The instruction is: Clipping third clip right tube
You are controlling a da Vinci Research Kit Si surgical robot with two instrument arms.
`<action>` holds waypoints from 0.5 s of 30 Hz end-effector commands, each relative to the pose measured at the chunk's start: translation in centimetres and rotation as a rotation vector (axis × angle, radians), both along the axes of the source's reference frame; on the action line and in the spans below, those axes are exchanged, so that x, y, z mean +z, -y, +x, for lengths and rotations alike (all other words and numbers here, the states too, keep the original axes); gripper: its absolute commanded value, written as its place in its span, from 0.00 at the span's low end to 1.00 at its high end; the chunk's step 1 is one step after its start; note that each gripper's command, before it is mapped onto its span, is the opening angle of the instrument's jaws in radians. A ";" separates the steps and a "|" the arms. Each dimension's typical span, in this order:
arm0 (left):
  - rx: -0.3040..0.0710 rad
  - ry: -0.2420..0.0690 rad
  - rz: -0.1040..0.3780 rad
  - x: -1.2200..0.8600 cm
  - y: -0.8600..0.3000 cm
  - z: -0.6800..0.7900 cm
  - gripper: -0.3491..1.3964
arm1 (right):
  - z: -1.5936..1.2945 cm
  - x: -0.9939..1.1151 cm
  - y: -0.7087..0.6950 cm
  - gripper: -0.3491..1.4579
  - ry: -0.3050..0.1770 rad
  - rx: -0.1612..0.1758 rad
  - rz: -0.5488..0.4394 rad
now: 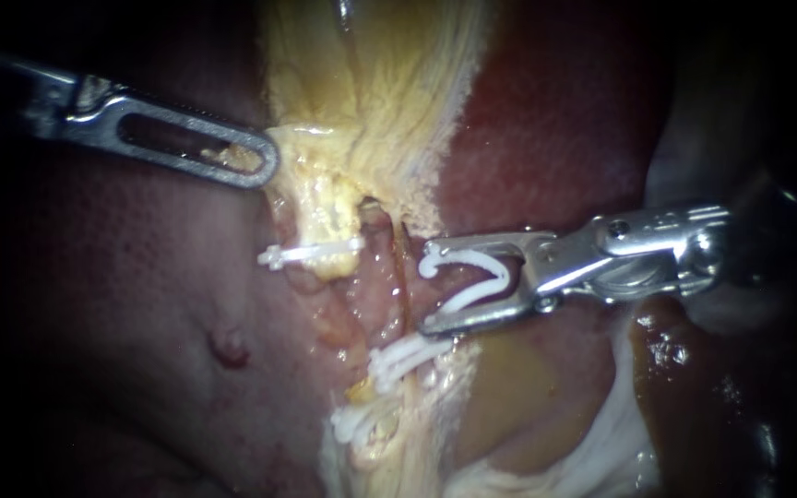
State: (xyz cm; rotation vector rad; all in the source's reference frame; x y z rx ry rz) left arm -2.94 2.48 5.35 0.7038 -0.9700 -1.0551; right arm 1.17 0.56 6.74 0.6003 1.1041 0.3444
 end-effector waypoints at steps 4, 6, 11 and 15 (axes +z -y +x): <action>0.000 0.000 0.000 0.00 0.00 0.00 0.00 | 0.07 0.10 -0.04 0.47 0.004 0.005 0.001; 0.000 0.000 0.000 -0.01 0.00 0.00 0.00 | 0.09 0.14 -0.06 0.47 0.005 0.006 0.001; 0.000 0.000 0.000 -0.01 0.01 0.00 0.00 | 0.15 0.18 -0.08 0.47 0.006 0.007 0.001; 0.000 0.000 0.000 0.00 0.01 0.00 0.00 | 0.21 0.20 -0.09 0.47 0.007 0.010 0.001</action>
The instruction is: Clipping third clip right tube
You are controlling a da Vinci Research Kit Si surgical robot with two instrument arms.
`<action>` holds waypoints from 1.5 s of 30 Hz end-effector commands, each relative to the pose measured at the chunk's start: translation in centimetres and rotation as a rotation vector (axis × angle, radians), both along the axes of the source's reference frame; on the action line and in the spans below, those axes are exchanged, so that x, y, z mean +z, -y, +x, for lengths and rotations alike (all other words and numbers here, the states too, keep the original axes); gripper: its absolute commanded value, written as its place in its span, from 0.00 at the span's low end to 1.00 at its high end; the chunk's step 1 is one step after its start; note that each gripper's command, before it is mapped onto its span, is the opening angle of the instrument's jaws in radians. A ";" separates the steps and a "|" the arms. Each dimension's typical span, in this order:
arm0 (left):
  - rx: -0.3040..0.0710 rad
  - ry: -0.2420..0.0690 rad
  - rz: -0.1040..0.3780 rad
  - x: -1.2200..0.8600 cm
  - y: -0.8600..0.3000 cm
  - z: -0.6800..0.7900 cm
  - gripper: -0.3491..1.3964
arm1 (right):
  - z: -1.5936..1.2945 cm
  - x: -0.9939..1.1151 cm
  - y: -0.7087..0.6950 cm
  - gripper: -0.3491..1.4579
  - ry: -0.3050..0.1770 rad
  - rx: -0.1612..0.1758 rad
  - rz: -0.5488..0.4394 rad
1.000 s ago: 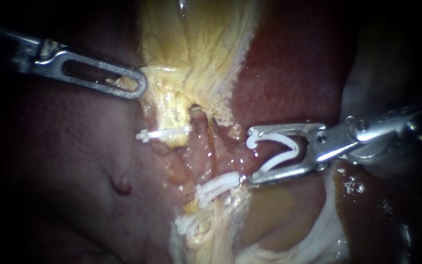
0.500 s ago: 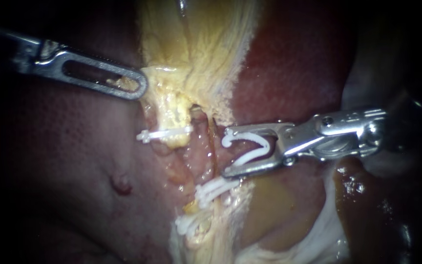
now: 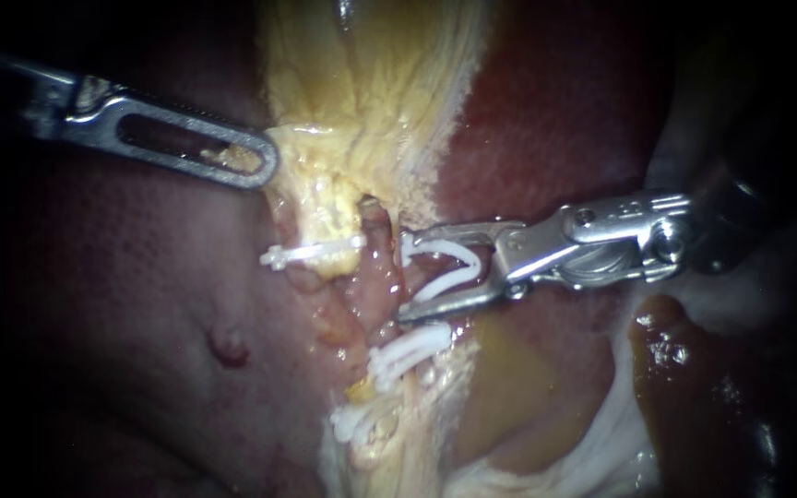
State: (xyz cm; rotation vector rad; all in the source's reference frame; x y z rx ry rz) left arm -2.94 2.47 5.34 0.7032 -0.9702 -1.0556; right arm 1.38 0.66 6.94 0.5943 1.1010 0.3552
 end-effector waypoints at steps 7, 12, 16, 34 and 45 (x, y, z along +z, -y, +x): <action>0.000 0.000 0.000 0.01 0.00 0.00 0.00 | 0.05 0.01 -0.01 0.47 -0.003 0.006 -0.001; 0.000 0.000 0.000 0.01 0.00 -0.01 0.00 | 0.09 0.03 -0.03 0.47 -0.018 0.027 0.009; 0.000 0.000 0.000 0.01 0.00 -0.01 0.00 | 0.11 0.04 -0.04 0.47 -0.053 0.041 0.043; 0.000 0.000 0.000 0.02 -0.01 -0.01 0.00 | 0.17 0.02 -0.03 0.47 -0.152 0.044 0.137; 0.001 0.000 0.000 0.03 -0.01 0.00 0.00 | 0.17 -0.02 -0.01 0.47 -0.194 0.029 0.166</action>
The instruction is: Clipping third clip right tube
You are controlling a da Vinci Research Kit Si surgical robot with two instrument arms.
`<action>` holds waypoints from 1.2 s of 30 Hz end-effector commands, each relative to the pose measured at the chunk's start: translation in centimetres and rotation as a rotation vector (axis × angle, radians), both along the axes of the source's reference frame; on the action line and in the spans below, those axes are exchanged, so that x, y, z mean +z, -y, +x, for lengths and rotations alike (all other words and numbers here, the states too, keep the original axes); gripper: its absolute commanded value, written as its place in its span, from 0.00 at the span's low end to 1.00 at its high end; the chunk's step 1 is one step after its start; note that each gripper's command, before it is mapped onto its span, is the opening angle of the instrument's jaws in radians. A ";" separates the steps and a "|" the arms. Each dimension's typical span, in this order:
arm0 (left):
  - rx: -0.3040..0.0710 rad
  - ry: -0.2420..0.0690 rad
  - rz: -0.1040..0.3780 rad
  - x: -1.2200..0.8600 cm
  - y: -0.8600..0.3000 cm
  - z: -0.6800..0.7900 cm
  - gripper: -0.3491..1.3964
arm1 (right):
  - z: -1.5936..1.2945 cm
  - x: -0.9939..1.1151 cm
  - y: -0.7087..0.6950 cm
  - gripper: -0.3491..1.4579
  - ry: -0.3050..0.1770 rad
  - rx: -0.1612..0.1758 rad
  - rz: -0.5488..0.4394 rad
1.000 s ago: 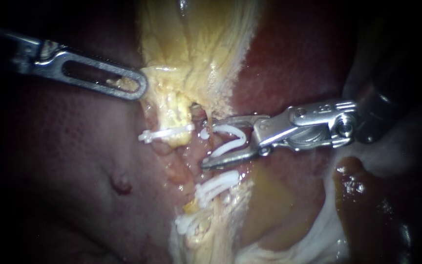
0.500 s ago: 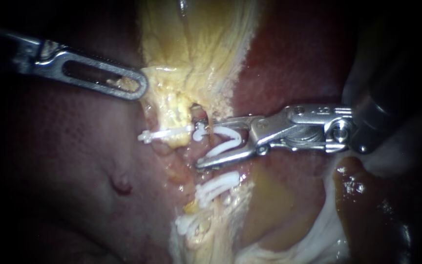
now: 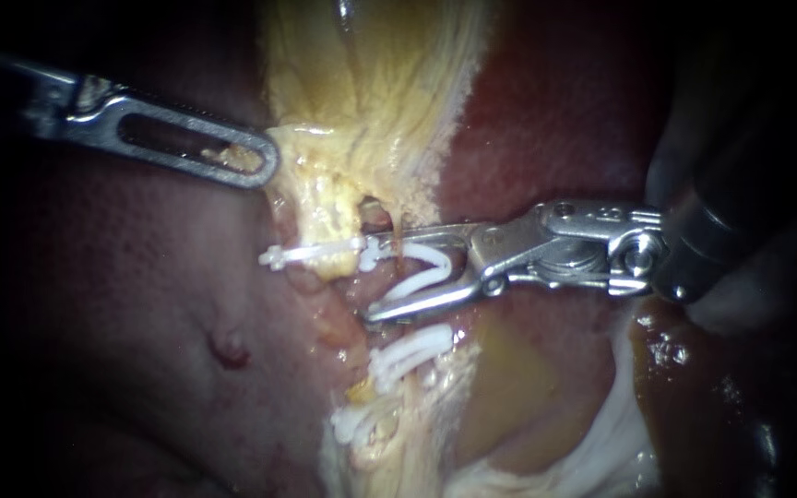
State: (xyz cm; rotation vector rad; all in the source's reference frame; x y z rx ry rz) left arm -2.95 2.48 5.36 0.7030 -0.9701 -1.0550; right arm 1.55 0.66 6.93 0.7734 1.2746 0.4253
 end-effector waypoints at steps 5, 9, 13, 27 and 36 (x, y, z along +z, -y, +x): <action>0.000 0.000 0.000 0.01 -0.01 0.01 0.00 | 0.01 -0.07 0.03 0.47 -0.043 -0.011 0.030; 0.000 0.000 0.000 0.01 -0.01 0.01 0.00 | 0.02 -0.12 0.03 0.47 -0.075 -0.024 0.050; 0.000 0.000 0.000 0.01 -0.01 0.01 0.00 | 0.02 -0.14 0.03 0.47 -0.075 -0.025 0.048; 0.001 0.000 0.000 0.02 -0.01 0.02 0.00 | -0.01 -0.17 0.02 0.47 -0.094 -0.015 0.052; 0.001 0.001 0.000 0.05 -0.03 0.04 0.00 | -0.02 -0.34 0.01 0.47 -0.139 -0.014 0.077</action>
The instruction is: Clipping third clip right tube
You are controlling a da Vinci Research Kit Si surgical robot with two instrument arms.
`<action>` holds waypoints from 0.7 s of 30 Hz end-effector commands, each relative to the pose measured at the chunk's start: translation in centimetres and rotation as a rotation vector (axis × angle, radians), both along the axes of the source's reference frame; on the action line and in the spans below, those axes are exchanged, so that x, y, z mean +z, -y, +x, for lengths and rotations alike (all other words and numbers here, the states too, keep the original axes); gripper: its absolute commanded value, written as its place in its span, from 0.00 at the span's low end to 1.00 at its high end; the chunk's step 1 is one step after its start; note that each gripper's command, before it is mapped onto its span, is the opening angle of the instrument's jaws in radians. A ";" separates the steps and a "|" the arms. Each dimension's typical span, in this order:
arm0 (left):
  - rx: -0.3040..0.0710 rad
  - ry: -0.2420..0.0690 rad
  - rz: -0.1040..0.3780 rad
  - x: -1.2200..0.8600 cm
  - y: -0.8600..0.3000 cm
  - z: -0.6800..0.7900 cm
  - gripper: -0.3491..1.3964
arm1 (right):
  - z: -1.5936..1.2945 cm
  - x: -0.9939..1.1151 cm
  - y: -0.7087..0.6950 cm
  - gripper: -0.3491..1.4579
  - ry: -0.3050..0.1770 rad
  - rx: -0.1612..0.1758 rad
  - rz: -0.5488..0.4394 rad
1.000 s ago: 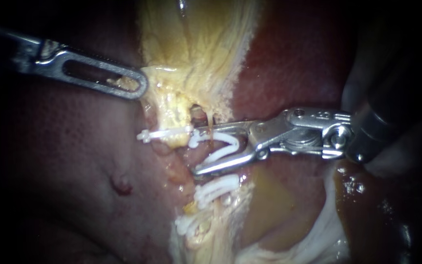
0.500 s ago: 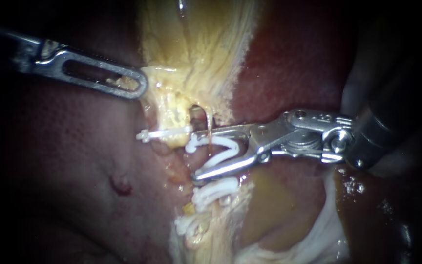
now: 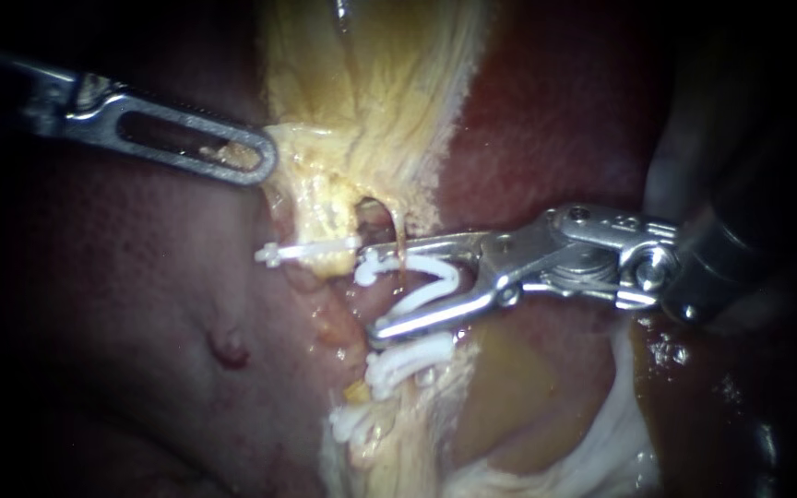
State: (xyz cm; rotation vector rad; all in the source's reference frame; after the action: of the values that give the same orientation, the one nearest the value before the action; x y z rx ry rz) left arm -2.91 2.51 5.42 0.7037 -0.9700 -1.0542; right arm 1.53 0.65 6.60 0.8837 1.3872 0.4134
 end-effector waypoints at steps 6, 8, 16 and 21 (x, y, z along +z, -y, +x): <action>0.000 0.000 0.000 0.01 -0.01 0.00 0.00 | 0.04 -0.16 0.05 0.47 -0.038 -0.028 0.028; 0.000 0.000 0.000 0.01 -0.01 0.01 0.00 | 0.06 -0.23 0.07 0.47 -0.047 -0.037 0.035; 0.000 0.000 0.000 0.01 -0.01 0.00 0.00 | 0.10 -0.39 0.05 0.47 -0.063 -0.032 0.045; 0.000 0.000 0.000 0.02 -0.01 0.00 0.00 | 0.09 -0.39 0.04 0.47 -0.062 -0.032 0.051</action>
State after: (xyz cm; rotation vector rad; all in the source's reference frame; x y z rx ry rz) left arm -2.90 2.52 5.43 0.7042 -0.9700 -1.0537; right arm 1.62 0.61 6.21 0.9654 1.4234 0.4012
